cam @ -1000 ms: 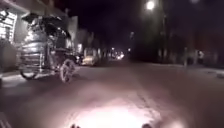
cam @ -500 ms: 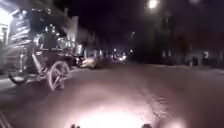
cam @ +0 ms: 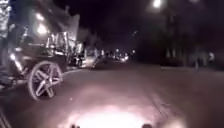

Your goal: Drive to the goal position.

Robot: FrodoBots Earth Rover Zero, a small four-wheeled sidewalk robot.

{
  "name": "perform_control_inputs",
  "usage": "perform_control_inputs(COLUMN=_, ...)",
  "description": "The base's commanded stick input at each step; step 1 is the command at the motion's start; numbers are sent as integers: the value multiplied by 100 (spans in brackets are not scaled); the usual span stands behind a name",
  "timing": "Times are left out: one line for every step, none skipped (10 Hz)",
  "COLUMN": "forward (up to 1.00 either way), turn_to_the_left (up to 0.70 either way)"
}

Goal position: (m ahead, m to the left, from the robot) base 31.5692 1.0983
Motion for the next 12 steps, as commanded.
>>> perform_control_inputs(forward=100, turn_to_the_left=0)
perform_control_inputs(forward=100, turn_to_the_left=0)
perform_control_inputs(forward=100, turn_to_the_left=-8)
perform_control_inputs(forward=100, turn_to_the_left=-40)
perform_control_inputs(forward=100, turn_to_the_left=-40)
perform_control_inputs(forward=100, turn_to_the_left=-40)
perform_control_inputs(forward=100, turn_to_the_left=-1)
perform_control_inputs(forward=100, turn_to_the_left=0)
perform_control_inputs(forward=100, turn_to_the_left=0)
perform_control_inputs(forward=100, turn_to_the_left=0)
perform_control_inputs(forward=100, turn_to_the_left=0)
perform_control_inputs(forward=100, turn_to_the_left=0)
